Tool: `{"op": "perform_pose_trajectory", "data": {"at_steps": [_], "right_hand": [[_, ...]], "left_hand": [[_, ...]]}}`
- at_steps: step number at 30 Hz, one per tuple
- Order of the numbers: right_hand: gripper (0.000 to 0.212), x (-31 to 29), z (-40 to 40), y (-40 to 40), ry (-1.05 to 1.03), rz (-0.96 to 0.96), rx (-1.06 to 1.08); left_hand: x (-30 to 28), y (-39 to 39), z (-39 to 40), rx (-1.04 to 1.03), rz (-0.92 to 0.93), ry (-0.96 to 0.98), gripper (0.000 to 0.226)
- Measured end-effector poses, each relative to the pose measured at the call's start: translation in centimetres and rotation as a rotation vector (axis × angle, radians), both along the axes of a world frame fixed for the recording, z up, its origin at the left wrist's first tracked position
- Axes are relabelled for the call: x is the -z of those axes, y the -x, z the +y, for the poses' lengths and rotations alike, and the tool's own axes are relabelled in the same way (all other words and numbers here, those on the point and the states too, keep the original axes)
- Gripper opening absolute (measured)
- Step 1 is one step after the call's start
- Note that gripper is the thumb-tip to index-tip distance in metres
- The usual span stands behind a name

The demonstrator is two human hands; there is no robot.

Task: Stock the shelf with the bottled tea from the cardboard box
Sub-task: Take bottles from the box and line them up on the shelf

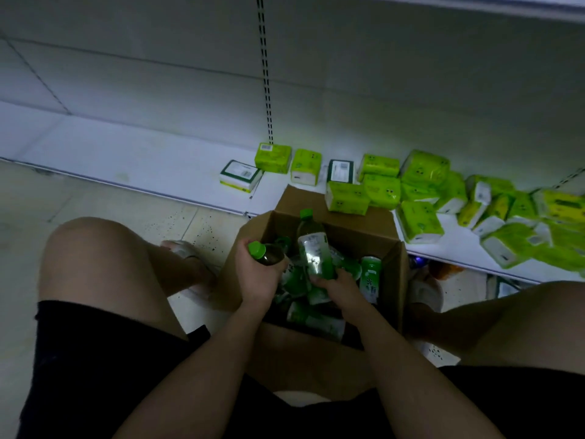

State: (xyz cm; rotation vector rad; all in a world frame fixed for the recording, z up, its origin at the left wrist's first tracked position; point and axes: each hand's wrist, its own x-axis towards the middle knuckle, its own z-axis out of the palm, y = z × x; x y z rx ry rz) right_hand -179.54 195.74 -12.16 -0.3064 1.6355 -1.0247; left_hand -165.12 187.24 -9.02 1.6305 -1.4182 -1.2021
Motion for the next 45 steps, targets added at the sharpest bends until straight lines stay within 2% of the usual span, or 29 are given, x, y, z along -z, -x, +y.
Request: {"op": "perform_pose_trajectory", "data": {"at_steps": [4, 10, 16, 19, 20, 23, 24, 28, 34, 40, 45], "right_hand": [[0.06, -1.9, -0.3, 0.3, 0.094, -0.036, 0.037], [0.061, -7.1, -1.9, 1.2, 0.26, -0.005, 0.048], [0.034, -15.1, -3.1, 2.2, 0.525, -0.078, 0.041], [0.031, -19.5, -3.8, 2.6, 0.647, -0.045, 0.024], [0.035, -21.0, -3.9, 2.7, 0.671, -0.015, 0.015], [0.081, -25.6, -4.2, 3.2, 0.726, 0.082, -0.038], [0.086, -27.0, -4.3, 3.4, 0.746, 0.116, -0.049], [0.056, -32.1, -4.3, 4.5, 0.86, 0.273, -0.05], [0.036, -38.4, -5.4, 6.2, 0.954, 0.476, 0.006], [0.029, -41.1, -7.7, 8.4, 0.937, 0.601, 0.148], [0.047, -41.5, -10.1, 10.8, 0.894, 0.558, 0.24]], "left_hand": [[-2.6, 0.2, -0.9, 0.029, 0.114, 0.041, 0.077], [-8.9, 1.0, -3.4, 0.124, 0.194, 0.186, 0.08], [-18.1, 1.6, -6.5, 0.294, 0.248, 0.405, 0.078], [-23.2, 2.3, -7.6, 0.357, 0.295, 0.494, 0.075], [-24.8, 2.5, -7.9, 0.377, 0.309, 0.529, 0.075], [-29.5, 3.4, -8.8, 0.417, 0.326, 0.645, 0.075], [-30.9, 3.6, -9.1, 0.428, 0.335, 0.677, 0.074], [-36.6, 4.4, -10.3, 0.475, 0.351, 0.77, 0.077], [-43.4, 5.7, -11.6, 0.494, 0.379, 0.825, 0.078], [-46.8, 8.0, -13.4, 0.535, 0.304, 0.789, 0.079], [-47.7, 9.9, -14.8, 0.548, 0.241, 0.785, 0.078]]}}
